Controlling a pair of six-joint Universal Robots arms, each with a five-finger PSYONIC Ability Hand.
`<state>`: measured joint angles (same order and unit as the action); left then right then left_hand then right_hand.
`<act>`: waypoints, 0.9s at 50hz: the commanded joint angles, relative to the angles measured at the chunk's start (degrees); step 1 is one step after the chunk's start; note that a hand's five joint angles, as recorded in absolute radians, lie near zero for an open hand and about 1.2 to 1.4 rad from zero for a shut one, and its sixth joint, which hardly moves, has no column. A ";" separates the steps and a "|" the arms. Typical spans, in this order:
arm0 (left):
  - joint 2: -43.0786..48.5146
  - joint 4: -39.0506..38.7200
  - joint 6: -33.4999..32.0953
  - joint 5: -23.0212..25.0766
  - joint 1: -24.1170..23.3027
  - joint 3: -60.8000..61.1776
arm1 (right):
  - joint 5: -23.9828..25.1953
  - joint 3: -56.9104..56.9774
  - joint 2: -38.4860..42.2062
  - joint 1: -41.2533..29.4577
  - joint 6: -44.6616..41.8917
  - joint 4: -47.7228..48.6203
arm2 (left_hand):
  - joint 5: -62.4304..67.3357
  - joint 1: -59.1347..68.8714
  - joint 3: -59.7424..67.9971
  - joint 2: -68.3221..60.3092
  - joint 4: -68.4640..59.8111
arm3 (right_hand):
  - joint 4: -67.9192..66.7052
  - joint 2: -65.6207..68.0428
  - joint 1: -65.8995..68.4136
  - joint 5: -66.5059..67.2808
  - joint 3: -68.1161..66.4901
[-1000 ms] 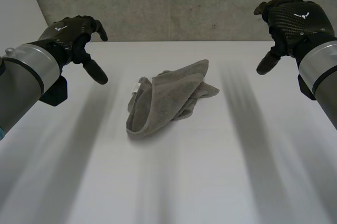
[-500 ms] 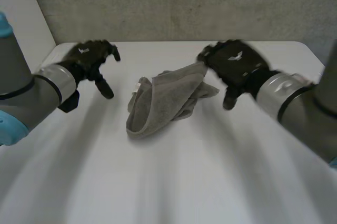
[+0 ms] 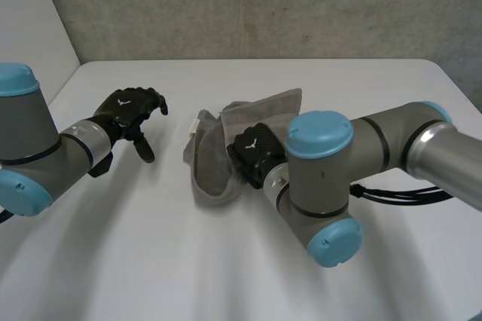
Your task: Fold the towel.
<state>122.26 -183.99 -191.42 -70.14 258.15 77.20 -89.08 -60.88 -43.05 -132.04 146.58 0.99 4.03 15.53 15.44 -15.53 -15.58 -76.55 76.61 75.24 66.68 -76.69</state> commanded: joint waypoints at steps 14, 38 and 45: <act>-0.09 -0.84 0.08 0.00 -3.52 2.08 | 7.42 -42.37 -33.30 20.31 -11.40 -4.33 | -1.80 -3.30 -3.20 3.30 3.35 | -3.45 3.39 4.76 3.32 -3.31; 8.61 -15.97 -0.53 -2.37 -13.64 2.61 | 9.54 -52.41 -41.24 27.36 2.49 12.37 | 10.82 9.32 9.41 -9.32 -9.27 | 38.20 -38.27 -36.90 -38.33 38.34; 12.39 -15.88 -0.62 -5.53 -13.64 -0.03 | 9.72 -52.94 -41.15 27.19 3.10 12.90 | 31.31 29.81 29.90 -29.81 -29.76 | 38.20 -38.27 -36.90 -38.33 38.34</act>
<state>132.26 -200.15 -191.96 -73.63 244.45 78.86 -79.53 -113.50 -84.38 -104.65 149.38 13.69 27.69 37.93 37.87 -38.12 -37.96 -40.95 41.54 40.21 28.99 -40.62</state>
